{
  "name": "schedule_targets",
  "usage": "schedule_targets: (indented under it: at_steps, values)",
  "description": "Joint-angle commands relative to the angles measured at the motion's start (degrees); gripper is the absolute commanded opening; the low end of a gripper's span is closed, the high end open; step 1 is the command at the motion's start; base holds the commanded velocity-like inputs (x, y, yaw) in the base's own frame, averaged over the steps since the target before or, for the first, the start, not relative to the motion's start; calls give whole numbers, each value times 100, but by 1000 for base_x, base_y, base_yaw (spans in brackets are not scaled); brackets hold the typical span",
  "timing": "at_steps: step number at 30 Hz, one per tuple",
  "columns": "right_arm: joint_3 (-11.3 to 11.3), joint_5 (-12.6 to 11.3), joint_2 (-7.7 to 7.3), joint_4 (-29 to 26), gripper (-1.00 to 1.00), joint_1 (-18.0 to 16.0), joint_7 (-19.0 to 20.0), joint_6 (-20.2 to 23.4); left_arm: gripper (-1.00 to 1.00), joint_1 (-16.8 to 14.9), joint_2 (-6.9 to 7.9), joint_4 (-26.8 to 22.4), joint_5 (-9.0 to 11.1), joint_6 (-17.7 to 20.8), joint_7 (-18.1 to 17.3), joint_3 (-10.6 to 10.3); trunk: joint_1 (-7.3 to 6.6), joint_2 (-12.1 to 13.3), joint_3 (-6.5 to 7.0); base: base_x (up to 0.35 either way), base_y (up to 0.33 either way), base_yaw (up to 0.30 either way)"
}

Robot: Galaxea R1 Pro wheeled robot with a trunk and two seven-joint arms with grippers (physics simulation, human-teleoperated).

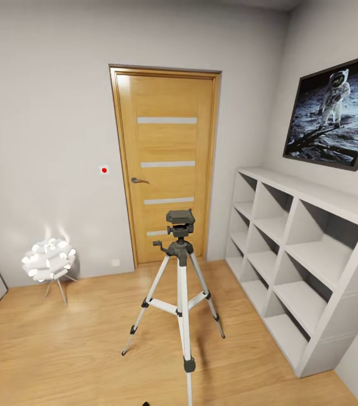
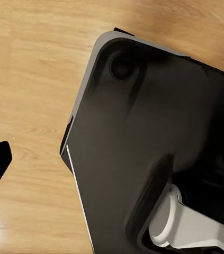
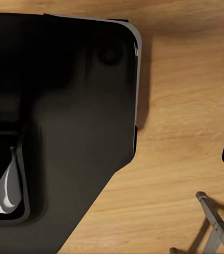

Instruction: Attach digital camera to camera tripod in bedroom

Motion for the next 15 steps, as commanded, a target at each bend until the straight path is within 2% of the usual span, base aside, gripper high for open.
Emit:
schedule_targets:
  at_steps: [1, 15]
  values:
    - [-17, 30, -1, 0, 100, 2, 2, -15, 100, 1, 0, 0, 17, -12, 2, 2, 2, -2, 0, 0, 0, 0]
    - [-17, 30, -1, 0, 100, 2, 2, -15, 100, 1, -1, 0, 17, -12, 2, 2, 2, -2, 0, 0, 0, 0]
